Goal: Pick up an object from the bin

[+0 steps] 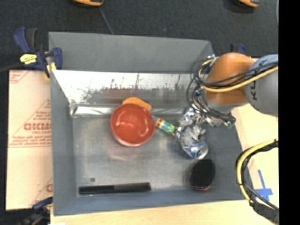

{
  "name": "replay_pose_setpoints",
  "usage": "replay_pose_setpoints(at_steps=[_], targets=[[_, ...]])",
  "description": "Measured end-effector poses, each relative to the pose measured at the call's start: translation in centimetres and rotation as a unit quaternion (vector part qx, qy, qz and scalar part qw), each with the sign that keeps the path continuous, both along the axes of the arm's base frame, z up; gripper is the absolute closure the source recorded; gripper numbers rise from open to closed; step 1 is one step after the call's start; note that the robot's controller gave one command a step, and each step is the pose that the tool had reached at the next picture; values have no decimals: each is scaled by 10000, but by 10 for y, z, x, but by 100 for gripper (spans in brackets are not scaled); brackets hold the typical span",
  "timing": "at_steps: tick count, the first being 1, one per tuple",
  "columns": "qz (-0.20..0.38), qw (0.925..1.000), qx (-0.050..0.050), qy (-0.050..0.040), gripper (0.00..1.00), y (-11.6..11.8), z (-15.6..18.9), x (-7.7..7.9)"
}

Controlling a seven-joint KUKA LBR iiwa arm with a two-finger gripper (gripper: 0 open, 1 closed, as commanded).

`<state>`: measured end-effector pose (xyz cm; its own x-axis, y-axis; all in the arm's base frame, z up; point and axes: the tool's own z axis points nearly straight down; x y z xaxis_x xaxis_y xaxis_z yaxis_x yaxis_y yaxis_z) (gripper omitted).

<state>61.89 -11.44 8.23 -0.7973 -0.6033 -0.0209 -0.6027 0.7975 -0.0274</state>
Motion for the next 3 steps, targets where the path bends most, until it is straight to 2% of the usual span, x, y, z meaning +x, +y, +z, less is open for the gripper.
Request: replay_pose_setpoints(at_steps=[1, 2, 3], targets=[[-54, 10000, 15, 51, 100, 11, 46, 1], [193, 9998, -13, -38, 100, 10, 121, 10], [85, 10000, 26, 43, 100, 27, 62, 0]])
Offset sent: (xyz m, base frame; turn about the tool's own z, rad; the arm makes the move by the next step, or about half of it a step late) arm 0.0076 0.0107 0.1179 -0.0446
